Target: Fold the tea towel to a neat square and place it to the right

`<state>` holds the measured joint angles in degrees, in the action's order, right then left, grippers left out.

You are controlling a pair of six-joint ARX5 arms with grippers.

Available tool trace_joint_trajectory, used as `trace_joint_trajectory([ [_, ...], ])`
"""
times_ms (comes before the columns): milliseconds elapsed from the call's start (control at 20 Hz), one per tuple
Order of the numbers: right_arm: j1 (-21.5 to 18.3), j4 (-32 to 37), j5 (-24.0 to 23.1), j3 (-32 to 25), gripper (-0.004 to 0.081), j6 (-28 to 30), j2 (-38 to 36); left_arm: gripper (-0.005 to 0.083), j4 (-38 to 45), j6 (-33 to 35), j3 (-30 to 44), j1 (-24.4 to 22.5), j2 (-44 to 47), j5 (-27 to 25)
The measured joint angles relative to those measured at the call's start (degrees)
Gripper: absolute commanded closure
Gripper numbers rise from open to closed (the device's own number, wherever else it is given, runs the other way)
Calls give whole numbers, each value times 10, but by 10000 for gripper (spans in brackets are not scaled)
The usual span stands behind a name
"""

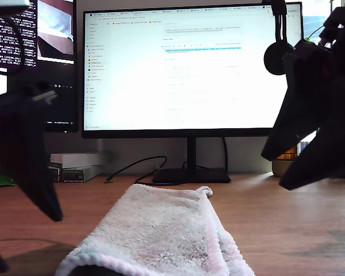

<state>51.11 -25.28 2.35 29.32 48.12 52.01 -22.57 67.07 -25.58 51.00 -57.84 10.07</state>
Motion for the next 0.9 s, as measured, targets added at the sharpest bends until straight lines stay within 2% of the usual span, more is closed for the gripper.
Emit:
trace_joint_trajectory([
  [150,0,1,0,0,409,-1,0,382,44,43,0,0,-26,-7],
  [350,0,1,-1,0,412,-1,0,382,49,94,0,0,-59,8],
  [650,0,4,-4,0,412,-2,0,382,90,103,0,2,-92,25],
  [900,0,19,-4,0,412,-16,0,386,114,112,0,27,-129,29],
])
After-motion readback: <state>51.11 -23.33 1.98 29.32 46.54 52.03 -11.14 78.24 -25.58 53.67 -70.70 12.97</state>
